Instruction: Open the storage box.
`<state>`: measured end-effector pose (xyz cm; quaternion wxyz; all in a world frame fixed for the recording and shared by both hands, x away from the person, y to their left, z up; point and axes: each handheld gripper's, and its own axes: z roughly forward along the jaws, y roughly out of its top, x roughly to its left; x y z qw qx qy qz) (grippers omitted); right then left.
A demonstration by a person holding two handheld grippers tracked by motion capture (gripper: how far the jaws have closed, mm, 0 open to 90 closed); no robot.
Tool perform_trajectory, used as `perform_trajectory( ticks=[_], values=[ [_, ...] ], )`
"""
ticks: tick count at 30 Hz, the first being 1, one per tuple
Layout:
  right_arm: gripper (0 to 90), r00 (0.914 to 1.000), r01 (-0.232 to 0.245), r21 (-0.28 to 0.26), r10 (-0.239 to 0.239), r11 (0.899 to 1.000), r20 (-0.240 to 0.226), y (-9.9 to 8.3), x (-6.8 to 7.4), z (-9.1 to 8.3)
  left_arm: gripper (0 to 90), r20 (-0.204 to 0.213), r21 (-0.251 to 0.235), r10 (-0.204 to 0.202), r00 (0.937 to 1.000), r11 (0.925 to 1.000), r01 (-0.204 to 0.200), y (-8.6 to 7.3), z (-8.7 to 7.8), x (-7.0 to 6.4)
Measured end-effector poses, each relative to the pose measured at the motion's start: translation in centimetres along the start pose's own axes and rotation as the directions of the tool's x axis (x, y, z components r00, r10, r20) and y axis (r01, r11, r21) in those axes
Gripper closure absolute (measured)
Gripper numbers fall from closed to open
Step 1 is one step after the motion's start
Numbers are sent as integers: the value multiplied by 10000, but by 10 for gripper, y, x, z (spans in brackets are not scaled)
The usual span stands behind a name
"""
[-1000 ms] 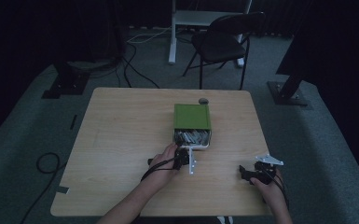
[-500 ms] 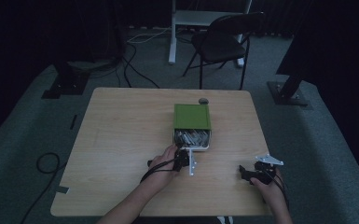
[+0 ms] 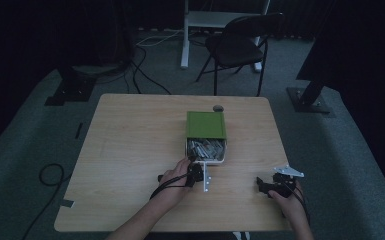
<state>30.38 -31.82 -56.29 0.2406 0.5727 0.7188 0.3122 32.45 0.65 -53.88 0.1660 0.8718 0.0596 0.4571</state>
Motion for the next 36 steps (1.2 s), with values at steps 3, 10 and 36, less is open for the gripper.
perform_trajectory(
  ticks=[3, 10, 36],
  values=[
    [115, 10000, -2, 3, 2, 10000, 0, 0, 0, 0, 667, -30, -44, -17, 10000, 10000, 16, 0, -2, -1],
    [114, 10000, 2, 2, -2, 10000, 1, 0, 0, 0, 667, -23, -59, -62, 10000, 10000, 61, 0, -6, -5],
    [114, 10000, 3, 2, -3, 10000, 2, 0, 0, 0, 668, 31, -51, -32, 10000, 10000, 32, 0, -21, -14]
  ],
)
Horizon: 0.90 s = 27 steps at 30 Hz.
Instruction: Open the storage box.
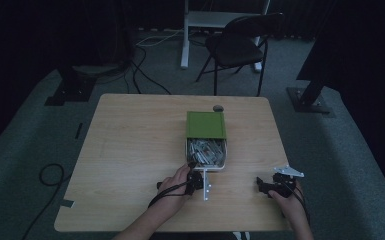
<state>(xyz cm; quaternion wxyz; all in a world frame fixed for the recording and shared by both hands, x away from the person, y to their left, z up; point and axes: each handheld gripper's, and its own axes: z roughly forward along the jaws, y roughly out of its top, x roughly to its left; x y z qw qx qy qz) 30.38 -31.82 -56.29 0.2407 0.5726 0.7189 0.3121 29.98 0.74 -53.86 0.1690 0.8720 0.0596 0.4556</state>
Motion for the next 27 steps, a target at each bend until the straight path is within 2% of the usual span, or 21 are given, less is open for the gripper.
perform_trajectory(
  ticks=[9, 10, 12, 14, 15, 19, 27],
  values=[
    [114, 10000, -5, 1, 5, 10000, -2, 0, 0, 0, 668, 40, 13, 110, 9999, 9999, -110, -1, -6, -4],
    [114, 10000, 1, -2, -1, 10000, 0, 0, 0, 0, 669, 63, -29, 24, 10000, 10000, -23, -1, -7, -5],
    [114, 10000, 2, -1, -2, 10000, 0, 0, 0, 0, 669, 49, 7, 157, 9999, 9999, -157, 0, -9, -5],
    [114, 10000, 0, -2, 0, 10000, -1, 0, 0, 0, 669, 55, -57, 22, 10000, 10000, -21, -1, -10, -7],
    [114, 10000, -4, 1, 4, 10000, -1, 0, 0, 0, 668, 53, 3, 146, 9999, 9999, -146, -1, -11, -6],
    [114, 10000, 7, -5, -7, 10000, -1, 0, 0, 0, 669, 127, 27, 153, 9998, 9999, -153, -1, -15, -8],
    [115, 10000, 6, -4, -6, 10000, -1, 0, 0, 0, 667, 166, -72, 24, 9999, 10000, -23, -1, -19, -12]
  ],
)
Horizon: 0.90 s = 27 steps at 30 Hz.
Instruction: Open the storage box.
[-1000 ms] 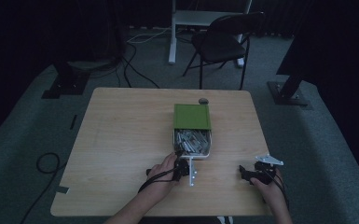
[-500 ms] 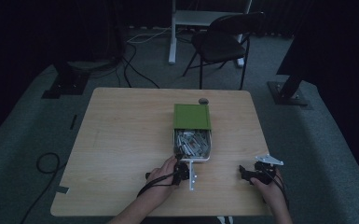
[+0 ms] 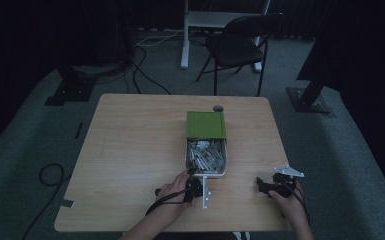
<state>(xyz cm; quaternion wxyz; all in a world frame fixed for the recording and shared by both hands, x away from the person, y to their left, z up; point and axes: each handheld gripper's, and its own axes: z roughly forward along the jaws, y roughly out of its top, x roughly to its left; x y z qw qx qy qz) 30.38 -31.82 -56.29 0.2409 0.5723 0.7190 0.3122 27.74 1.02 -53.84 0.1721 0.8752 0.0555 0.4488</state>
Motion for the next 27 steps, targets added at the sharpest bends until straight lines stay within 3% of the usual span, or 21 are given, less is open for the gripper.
perform_trajectory(
  ticks=[17, 20, 27],
  values=[
    [114, 10000, -3, 1, 3, 10000, 2, 0, 0, 0, 671, 134, -4, 147, 9998, 9999, -147, -1, -12, -13],
    [114, 10000, -7, 4, 7, 10000, 2, 0, 0, 0, 670, 142, -58, -28, 9999, 10000, 29, -2, -15, -16],
    [115, 10000, 3, 0, -3, 10000, 4, 0, 0, 0, 670, 277, -110, -8, 9996, 9999, 11, -1, -19, -17]
  ],
)
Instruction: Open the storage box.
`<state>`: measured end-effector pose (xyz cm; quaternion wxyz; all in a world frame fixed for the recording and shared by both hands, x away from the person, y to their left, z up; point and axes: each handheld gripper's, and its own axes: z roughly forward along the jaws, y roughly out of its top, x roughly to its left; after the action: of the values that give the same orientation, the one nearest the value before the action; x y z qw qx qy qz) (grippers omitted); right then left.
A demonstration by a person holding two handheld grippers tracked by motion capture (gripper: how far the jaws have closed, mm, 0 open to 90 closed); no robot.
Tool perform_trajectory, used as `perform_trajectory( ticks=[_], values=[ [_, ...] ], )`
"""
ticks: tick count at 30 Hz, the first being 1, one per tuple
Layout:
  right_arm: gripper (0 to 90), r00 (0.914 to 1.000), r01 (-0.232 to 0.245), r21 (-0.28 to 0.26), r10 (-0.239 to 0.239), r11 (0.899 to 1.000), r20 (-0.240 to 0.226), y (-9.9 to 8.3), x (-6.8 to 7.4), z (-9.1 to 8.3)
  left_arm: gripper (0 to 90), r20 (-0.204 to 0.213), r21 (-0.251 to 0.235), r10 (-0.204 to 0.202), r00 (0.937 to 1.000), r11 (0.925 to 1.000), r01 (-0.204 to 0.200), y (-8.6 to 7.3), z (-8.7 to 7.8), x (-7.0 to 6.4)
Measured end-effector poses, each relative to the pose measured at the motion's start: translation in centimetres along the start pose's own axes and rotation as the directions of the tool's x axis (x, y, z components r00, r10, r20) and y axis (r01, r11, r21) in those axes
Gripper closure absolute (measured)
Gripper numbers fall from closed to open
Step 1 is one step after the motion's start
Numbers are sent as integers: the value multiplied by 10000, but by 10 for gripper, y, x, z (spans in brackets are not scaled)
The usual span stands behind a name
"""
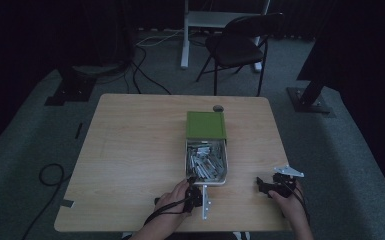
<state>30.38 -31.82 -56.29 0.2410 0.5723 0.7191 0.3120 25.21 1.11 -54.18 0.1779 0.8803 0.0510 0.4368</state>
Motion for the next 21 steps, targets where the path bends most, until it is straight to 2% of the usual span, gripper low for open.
perform_trajectory(
  ticks=[3, 4, 7, 11, 15, 16, 18, 21],
  values=[
    [114, 10000, -10, 6, 10, 10000, -1, 0, 0, 0, 670, -4, -17, -45, 10000, 10000, 45, 0, -1, -1],
    [114, 10000, -9, 4, 9, 10000, -1, 0, 0, 0, 667, 31, -53, -217, 9998, 9998, 217, 0, -1, -1],
    [114, 10000, 2, 0, -2, 10000, -1, 0, 0, 0, 664, 148, 48, -251, 9996, 9997, 251, 0, -3, -1],
    [114, 10000, -10, 5, 10, 10000, 0, 0, 0, 0, 664, 235, -54, -273, 9994, 9996, 275, 2, -6, -2],
    [114, 10000, 0, -1, 0, 10000, 0, 0, 0, 0, 615, 217, -71, -366, 9991, 9993, 368, 1, -5, -1],
    [114, 10000, 0, -1, 0, 10000, -1, 0, 0, 0, 615, 238, -231, -576, 9981, 9980, 581, 0, -5, 1],
    [114, 10000, -8, 4, 8, 10000, 0, 0, 0, 0, 575, 395, -308, -682, 9969, 9971, 695, -1, -7, 3],
    [114, 10000, -8, 5, 8, 10000, -1, 0, 0, 0, 523, 780, -585, -1051, 9914, 9922, 1098, -2, -11, 9]
  ],
)
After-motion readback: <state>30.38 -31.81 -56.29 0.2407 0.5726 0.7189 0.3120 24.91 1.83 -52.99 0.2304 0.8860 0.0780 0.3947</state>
